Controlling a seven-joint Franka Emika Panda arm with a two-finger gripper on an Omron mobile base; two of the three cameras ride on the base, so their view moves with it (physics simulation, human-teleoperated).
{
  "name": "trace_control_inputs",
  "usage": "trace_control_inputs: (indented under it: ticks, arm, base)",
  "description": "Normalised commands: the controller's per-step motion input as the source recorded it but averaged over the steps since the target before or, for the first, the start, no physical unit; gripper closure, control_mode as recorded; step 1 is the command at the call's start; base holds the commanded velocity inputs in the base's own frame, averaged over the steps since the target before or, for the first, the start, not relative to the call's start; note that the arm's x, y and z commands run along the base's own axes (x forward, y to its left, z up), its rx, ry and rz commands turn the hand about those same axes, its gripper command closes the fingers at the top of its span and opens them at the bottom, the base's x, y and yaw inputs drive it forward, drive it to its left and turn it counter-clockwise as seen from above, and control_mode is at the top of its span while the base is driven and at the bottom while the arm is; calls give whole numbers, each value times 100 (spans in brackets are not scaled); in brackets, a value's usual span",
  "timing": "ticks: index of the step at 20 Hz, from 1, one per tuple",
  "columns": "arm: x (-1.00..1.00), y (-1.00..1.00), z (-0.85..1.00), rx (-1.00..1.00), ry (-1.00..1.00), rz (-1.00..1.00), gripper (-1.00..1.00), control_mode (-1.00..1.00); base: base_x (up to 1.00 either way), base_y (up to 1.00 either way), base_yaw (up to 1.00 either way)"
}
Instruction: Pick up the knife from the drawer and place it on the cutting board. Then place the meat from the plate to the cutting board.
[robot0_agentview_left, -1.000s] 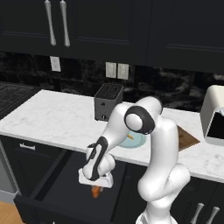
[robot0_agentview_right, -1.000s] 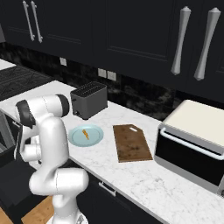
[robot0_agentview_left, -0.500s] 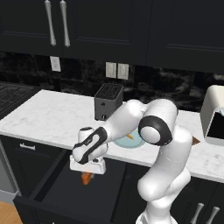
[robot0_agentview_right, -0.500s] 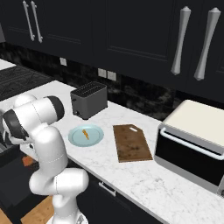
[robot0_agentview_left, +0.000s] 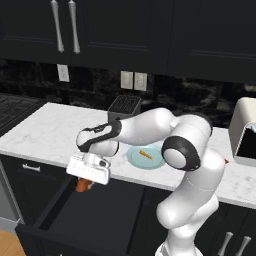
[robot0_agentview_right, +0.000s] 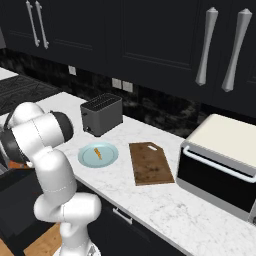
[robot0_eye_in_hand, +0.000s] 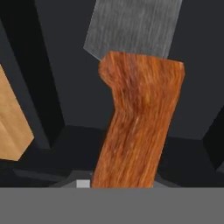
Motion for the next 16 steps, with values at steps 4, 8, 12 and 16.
trace_control_inputs:
  ticks: [4,8,12,16]
  arm:
    - [-22,89,87,12,17,0,100,-100]
    - [-20,55,96,1,10,-2,100,-100]
    - [-12,-29,96,-8,1,-3,100,-100]
    - [-54,-94,66,-5,-5,3,100,-100]
  base:
    - [0,0,0]
    - [0,0,0]
    - [0,0,0]
    - [0,0,0]
